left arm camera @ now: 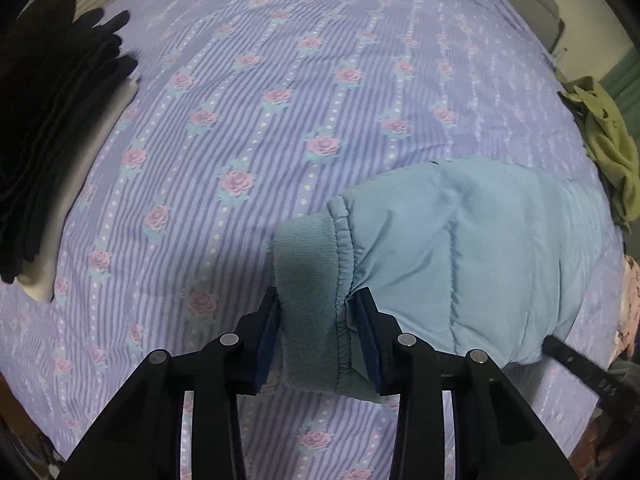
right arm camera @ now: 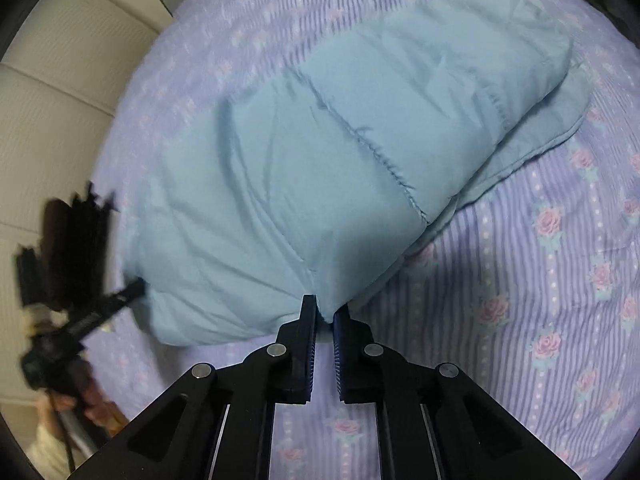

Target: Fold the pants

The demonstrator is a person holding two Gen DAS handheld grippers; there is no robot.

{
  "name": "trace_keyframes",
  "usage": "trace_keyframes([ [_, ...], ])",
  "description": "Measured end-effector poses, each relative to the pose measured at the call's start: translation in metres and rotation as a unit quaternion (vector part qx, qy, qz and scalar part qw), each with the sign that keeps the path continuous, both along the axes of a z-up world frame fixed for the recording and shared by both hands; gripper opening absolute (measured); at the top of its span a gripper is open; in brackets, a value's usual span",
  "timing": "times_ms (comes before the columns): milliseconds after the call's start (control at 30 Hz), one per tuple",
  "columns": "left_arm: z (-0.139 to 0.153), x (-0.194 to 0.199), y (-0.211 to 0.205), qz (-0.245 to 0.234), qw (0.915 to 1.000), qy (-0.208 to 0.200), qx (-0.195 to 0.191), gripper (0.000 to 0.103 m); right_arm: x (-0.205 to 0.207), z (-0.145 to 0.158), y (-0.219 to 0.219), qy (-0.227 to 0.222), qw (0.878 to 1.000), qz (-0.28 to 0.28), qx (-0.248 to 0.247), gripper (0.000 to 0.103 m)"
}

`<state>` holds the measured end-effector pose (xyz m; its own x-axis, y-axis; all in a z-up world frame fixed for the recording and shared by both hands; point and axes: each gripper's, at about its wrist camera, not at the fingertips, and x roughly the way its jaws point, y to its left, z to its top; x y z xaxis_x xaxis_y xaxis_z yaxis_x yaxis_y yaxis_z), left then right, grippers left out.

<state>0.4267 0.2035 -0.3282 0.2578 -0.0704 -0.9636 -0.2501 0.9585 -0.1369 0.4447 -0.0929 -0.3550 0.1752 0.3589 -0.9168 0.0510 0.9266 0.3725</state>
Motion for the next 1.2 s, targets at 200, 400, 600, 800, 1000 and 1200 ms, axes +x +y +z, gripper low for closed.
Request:
trace_keyframes([
  [200, -0.001, -0.004, 0.006, 0.017, 0.997, 0.011, 0.075, 0.012, 0.0, 0.008, 0.005, 0.0, 1.0, 0.012, -0.018, 0.037],
  [400, 0.064, -0.028, -0.02, -0.003, 0.9886, -0.075, 0.131, 0.045, -0.024, 0.072, -0.03, -0.129, 0.984, -0.038, -0.114, 0.063],
  [600, 0.085, -0.01, -0.092, -0.095, 0.9824, -0.118, 0.109, 0.047, 0.018, 0.097, -0.103, -0.191, 0.971, -0.092, -0.113, 0.064],
  [800, 0.053, 0.012, -0.146, -0.124, 0.9828, -0.088, 0.105, 0.047, 0.084, 0.054, -0.151, -0.135, 0.98, -0.113, -0.098, 0.064],
  [1000, 0.041, 0.022, -0.157, -0.115, 0.9856, -0.06, 0.109, 0.047, 0.098, 0.007, -0.166, -0.054, 0.985, -0.14, -0.08, 0.055],
  [1200, 0.039, 0.023, -0.155, -0.107, 0.9865, -0.05, 0.114, 0.046, 0.083, 0.012, -0.172, -0.075, 0.986, -0.142, -0.033, 0.008],
])
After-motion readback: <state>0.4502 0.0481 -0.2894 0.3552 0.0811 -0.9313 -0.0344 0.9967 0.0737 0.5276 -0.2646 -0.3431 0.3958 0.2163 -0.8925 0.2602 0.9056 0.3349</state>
